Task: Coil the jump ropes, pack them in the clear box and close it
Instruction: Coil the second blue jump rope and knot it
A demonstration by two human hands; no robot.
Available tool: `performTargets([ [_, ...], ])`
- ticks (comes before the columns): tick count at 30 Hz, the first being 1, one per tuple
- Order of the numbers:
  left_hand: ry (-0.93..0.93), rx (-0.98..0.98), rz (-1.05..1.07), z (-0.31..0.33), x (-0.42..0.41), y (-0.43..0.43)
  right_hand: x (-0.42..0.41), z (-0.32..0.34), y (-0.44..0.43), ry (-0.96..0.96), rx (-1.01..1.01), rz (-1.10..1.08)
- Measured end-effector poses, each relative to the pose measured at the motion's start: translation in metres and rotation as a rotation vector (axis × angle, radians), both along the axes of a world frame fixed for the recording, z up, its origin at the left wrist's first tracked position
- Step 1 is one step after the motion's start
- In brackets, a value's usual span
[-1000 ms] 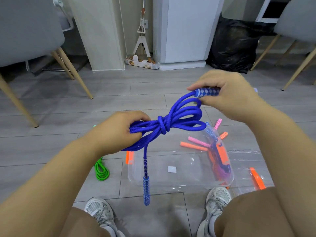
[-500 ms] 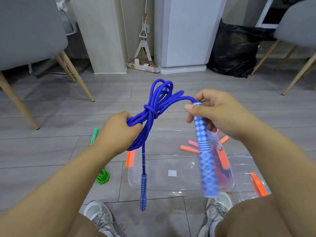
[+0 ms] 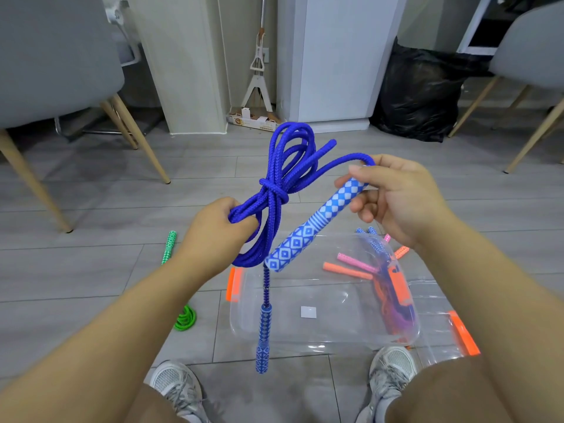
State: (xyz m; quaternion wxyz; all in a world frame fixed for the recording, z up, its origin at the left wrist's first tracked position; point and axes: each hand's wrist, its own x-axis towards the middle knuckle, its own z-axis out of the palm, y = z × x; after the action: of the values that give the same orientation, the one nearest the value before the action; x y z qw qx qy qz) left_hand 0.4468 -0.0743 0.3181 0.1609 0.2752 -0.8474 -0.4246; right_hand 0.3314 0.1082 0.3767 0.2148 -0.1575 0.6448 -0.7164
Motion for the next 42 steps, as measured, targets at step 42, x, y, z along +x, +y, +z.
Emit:
performTargets([
  [42, 0.27, 0.468, -0.241, 0.002, -0.002, -0.008, 0.001, -0.006, 0.005, 0.317, 0.027, -0.098],
])
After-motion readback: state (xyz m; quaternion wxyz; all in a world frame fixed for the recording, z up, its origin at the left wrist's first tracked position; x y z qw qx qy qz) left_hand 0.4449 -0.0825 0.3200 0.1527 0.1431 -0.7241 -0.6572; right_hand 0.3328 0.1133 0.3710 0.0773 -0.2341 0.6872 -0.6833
